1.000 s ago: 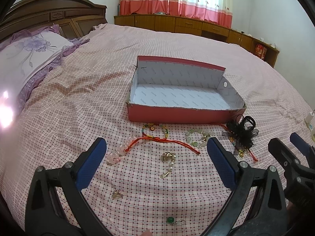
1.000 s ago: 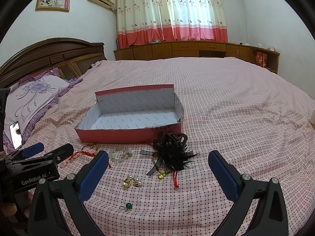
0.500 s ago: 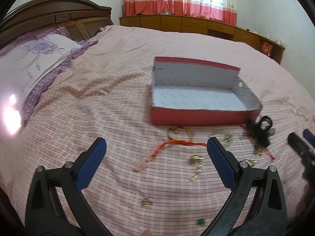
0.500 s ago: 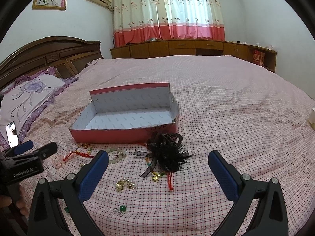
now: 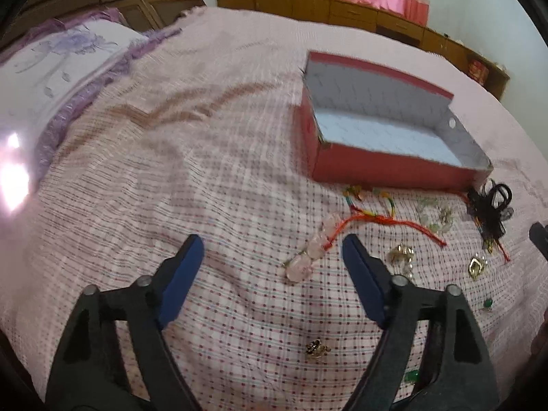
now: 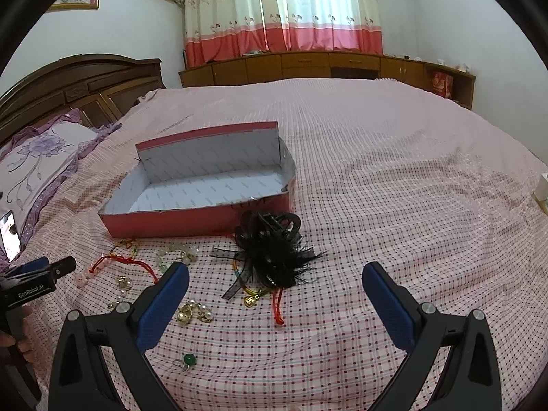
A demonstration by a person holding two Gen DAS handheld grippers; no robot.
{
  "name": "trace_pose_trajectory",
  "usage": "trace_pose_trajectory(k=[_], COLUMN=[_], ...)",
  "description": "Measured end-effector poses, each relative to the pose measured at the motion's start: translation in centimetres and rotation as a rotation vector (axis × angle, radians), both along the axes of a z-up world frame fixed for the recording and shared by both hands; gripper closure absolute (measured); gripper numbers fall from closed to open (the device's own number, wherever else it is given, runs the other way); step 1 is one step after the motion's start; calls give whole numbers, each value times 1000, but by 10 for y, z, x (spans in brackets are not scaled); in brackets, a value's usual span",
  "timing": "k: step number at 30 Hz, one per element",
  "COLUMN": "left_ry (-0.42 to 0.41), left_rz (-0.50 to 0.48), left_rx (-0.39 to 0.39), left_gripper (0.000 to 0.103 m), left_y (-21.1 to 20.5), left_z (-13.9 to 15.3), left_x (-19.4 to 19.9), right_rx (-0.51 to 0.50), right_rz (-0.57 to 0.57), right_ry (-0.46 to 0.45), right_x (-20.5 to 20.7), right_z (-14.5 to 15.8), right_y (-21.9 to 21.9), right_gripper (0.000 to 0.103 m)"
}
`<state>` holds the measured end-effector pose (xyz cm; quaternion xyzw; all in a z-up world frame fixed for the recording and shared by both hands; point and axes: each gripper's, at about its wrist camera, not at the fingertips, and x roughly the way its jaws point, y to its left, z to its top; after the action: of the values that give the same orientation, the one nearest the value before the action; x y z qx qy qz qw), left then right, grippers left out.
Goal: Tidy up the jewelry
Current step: 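Lower the left tool and grasp the pink bead bracelet, then lift the pink bead bracelet with the left tool while the right tool grasps the black feathered clip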
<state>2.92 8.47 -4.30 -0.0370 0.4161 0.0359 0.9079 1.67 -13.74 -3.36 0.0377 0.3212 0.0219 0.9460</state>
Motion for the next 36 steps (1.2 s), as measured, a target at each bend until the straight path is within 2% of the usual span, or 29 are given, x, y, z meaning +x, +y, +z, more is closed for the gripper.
trace_pose_trajectory(k=[6,13,16,20,28,36], left_ry=[83,106,98,93,57,25], left_rz=[-88,-102,-108,-114,-111,-66], left_rx=[9,14,1,-24,-40,-61], left_gripper=[55,57,79,90,90,90], left_y=[-14,-18,-19,-14,7,20], left_z=[-21,-31,-29,-23,-7,8], left_x=[8,16,16,13,-13,-31], right_rx=[-5,-2,0,3,14,33], right_rz=[-9,-12,-13,-14,-13,21], right_ry=[16,32,37,36,47,81], right_x=[6,13,15,16,22,52], right_z=[-3,-7,-8,-8,-7,-13], right_y=[-2,-4,-5,-5,-10,-12], right_gripper=[0,0,0,0,0,0])
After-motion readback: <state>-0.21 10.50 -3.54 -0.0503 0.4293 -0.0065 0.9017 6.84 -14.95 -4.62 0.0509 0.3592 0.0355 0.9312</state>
